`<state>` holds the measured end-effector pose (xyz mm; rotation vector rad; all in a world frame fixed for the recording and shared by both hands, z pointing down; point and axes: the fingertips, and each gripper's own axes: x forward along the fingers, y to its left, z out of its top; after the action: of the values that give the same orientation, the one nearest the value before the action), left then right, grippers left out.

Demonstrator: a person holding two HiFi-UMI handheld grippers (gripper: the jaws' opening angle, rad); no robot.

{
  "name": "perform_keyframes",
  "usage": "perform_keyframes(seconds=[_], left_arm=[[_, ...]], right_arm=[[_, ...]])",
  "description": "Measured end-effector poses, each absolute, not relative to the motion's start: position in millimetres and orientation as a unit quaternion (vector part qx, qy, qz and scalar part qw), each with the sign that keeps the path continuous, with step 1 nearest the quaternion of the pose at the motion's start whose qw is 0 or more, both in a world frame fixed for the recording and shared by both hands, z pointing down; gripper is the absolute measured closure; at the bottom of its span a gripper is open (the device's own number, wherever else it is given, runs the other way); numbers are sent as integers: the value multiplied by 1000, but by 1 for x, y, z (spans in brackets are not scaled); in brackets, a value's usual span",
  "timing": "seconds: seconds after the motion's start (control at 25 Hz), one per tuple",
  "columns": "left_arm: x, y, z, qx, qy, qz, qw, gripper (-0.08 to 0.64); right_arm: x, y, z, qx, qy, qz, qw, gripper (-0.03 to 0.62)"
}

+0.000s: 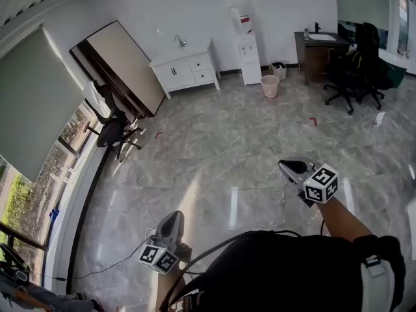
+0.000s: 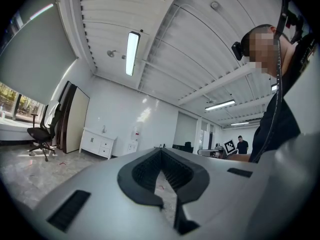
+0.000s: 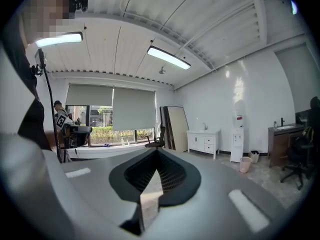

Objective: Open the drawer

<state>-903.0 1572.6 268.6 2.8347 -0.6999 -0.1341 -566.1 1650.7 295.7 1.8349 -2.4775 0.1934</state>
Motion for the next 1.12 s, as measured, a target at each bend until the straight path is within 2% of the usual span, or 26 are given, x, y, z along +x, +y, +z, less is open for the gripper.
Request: perform_keyframes(seconds=[0.44,0.72,1.12], left_arm=[[-839,1532,285,968,-218,-30,121,560],[-830,1453,289,979,-157,-42,123,560],[-877,1320,274,987,-99,-53,119,560]], right_arm=[[-505,1625,324,610,-788,79,35,594],[-514,1578,313,651,-755,62,52,594],[-579,1478,287,687,-723,59,44,594]])
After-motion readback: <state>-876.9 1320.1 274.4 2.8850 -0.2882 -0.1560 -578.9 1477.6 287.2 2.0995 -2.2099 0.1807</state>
